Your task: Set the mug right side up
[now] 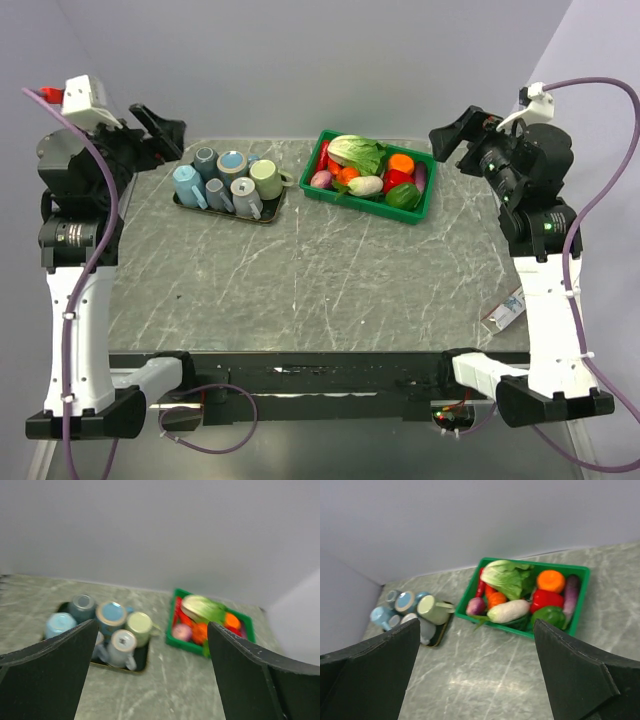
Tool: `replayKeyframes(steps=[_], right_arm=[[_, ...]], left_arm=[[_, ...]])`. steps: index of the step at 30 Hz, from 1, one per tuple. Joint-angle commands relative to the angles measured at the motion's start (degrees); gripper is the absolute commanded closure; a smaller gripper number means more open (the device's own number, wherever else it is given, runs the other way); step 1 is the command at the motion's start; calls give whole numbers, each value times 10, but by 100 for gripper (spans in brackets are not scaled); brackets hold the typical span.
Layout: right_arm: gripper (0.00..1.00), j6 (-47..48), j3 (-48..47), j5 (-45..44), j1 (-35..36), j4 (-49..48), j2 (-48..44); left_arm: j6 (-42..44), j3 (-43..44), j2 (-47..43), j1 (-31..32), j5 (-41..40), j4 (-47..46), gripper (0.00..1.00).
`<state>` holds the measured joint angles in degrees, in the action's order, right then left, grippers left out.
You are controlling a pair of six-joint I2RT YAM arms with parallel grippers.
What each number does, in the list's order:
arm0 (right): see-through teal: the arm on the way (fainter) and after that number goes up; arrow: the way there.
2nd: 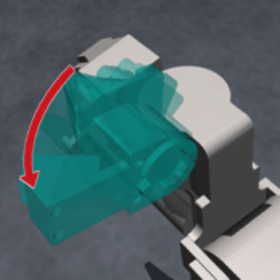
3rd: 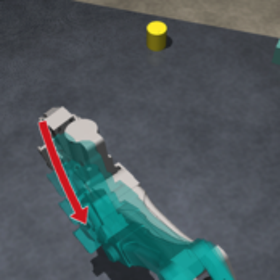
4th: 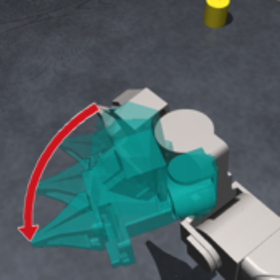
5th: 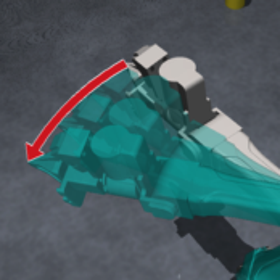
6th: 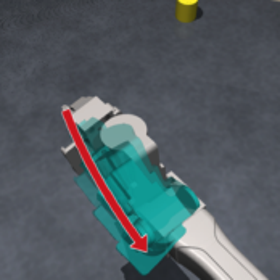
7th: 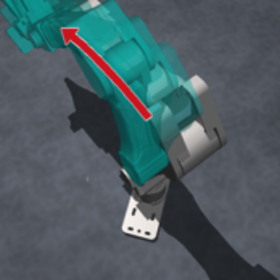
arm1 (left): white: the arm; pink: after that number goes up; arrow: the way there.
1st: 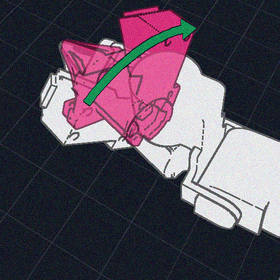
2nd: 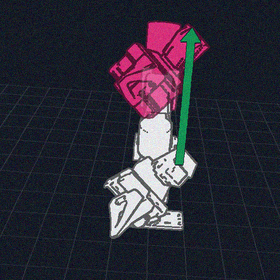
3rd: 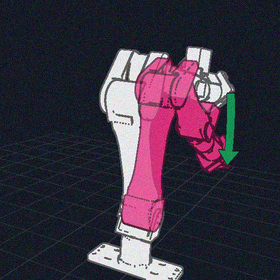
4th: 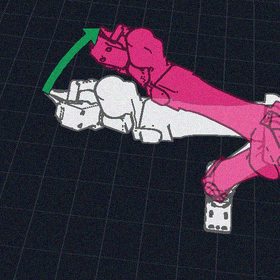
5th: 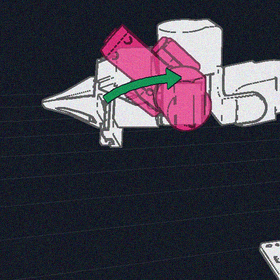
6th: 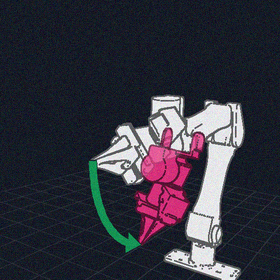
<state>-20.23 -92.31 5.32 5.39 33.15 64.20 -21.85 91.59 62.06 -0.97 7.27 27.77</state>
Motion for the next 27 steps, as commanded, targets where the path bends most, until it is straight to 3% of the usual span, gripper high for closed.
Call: replayKeyframes(steps=[1, 5, 9, 17, 22, 27], right_arm=[[0, -33, 6, 107, -11, -38, -6], [0, -42, 25, 98, -13, -44, -10], [0, -39, 42, 124, -12, -37, -6], [0, -64, 136, 68, -11, -21, -22], [0, -68, 145, 72, -11, -11, 16], [0, -62, 109, 50, -11, 3, 63]], left_arm=[[-28, -25, -7, -3, 172, -37, 4], [-52, -54, 13, -2, 173, -33, 4], [-92, -123, 13, -3, 75, -72, 4], [-201, -243, 6, -2, -59, -171, 4], [-221, -204, 80, 6, -57, -90, 4], [-263, -175, 157, 133, -199, -60, 4]])
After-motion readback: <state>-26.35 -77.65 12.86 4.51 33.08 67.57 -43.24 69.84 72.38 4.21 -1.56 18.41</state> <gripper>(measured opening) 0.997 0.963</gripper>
